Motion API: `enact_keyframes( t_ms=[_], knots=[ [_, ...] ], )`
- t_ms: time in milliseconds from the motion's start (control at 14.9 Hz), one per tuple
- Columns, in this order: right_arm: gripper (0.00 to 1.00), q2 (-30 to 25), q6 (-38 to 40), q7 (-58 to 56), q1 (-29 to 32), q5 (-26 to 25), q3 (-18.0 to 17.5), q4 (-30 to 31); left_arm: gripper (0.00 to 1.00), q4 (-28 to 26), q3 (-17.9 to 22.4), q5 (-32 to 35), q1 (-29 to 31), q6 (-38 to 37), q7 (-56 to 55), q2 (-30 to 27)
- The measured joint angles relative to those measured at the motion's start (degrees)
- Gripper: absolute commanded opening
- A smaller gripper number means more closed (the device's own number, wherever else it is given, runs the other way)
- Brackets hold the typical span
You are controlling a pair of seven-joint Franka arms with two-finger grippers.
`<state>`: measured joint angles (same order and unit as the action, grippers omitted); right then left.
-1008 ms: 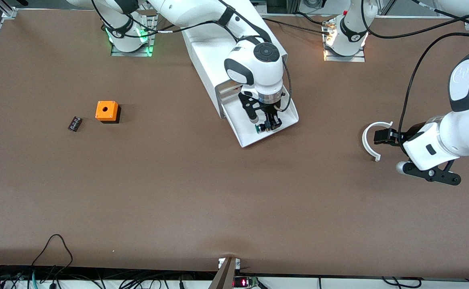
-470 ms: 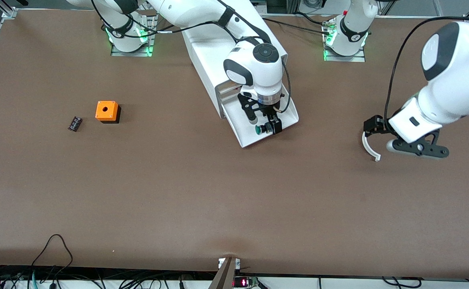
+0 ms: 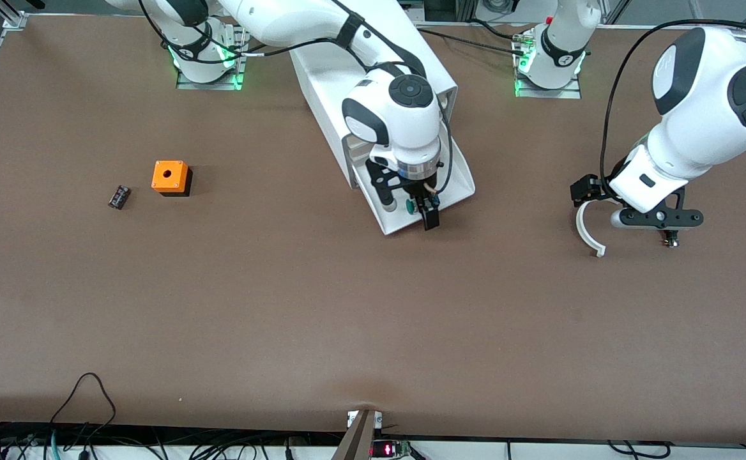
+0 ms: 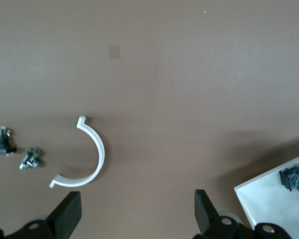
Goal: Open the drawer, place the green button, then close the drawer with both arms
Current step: 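Open the right gripper to release the button and lift it away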
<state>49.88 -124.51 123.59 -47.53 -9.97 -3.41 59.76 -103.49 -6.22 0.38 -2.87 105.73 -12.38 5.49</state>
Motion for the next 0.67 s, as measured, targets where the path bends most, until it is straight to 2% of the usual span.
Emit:
enact_keyframes(
  t_ms=[202,403,470,672],
  knots=[
    [1.0,-1.63,1.68,-5.54,2.64,1.55,-0.16,-0.87,1.0,-0.84,-1.56,0.0,-0.33,0.34,-8.15,0.34],
    [1.0,-4.27,4.94,-15.03,6.42,5.67,-0.13,-1.35,0.99,-1.9,-4.85,0.0,-0.77,3.63,-16.54,2.44],
    [1.0,-5.4,6.14,-19.24,8.09,7.06,-0.12,-1.44,0.92,-2.0,-5.64,0.0,-0.91,4.52,-17.99,3.59],
    [1.0,-8.86,11.59,-32.55,12.51,8.39,-0.12,-1.46,0.92,-2.13,-6.34,0.0,-1.07,7.88,-18.92,7.45]
  ],
)
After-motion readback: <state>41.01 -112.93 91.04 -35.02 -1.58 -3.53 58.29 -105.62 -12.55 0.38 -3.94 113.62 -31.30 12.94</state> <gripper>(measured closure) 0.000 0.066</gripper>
